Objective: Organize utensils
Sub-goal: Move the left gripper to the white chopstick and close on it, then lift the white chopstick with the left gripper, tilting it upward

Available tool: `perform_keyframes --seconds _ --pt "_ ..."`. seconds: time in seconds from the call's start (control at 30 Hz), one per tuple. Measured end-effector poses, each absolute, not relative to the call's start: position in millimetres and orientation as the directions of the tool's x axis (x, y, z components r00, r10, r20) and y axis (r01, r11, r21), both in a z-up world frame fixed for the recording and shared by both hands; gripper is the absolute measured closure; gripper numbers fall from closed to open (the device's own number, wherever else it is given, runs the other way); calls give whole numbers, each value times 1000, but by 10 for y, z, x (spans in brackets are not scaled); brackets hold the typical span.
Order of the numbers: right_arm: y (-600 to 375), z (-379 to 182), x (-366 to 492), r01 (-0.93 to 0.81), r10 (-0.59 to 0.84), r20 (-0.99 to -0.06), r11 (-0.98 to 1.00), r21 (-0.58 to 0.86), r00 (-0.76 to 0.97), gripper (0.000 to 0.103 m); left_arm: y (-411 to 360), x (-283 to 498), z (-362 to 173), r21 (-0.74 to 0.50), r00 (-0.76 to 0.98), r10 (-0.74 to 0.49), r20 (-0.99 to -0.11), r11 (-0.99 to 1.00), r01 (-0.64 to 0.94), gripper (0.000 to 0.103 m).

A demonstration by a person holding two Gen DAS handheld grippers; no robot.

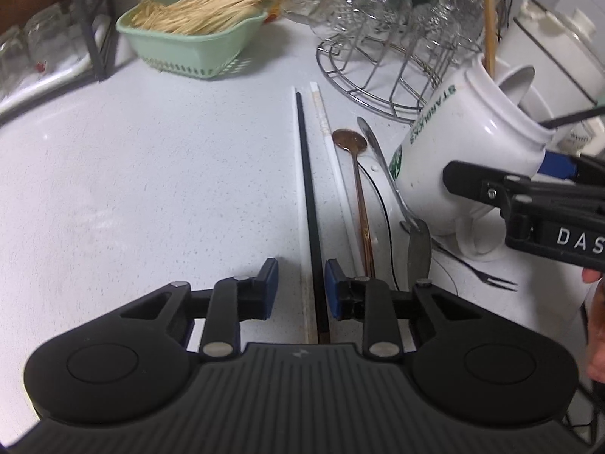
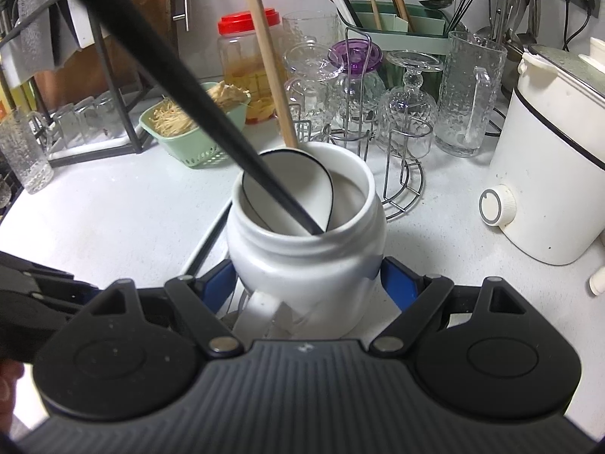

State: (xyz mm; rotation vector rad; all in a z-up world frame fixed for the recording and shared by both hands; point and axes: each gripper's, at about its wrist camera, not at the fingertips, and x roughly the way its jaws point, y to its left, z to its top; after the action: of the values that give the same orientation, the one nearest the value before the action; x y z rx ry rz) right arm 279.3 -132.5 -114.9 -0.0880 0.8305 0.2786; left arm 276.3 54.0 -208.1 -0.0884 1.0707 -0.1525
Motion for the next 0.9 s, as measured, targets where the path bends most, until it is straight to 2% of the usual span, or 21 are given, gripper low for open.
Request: perform_keyframes --seconds 0.1,0.17,0.5,0.57,0.77,0.9 --pt "-1326 -1154 2787 -279 211 -735 960 31 644 17 463 2784 -2083 -105 470 -144 -871 988 109 75" --pt "-1327 -1157 2777 -279 211 -732 960 30 648 17 422 2794 -2081 -95 464 -142 -875 988 124 86" --pt "-1317 -1164 2769 -272 206 -724 962 27 658 17 357 2808 -2053 -96 434 -140 -890 988 122 89" --pt "-1309 -1164 2777 -269 203 -723 963 25 660 17 329 2797 -2022 -101 437 -145 -888 987 123 100" --pt "-1305 -1169 2788 -265 202 -718 964 25 666 17 349 2824 -2035 -171 413 -181 -893 983 61 100" --pt "-1312 -1175 2781 -270 205 -714 963 23 669 17 401 2785 -2031 -148 412 -156 -898 988 53 99"
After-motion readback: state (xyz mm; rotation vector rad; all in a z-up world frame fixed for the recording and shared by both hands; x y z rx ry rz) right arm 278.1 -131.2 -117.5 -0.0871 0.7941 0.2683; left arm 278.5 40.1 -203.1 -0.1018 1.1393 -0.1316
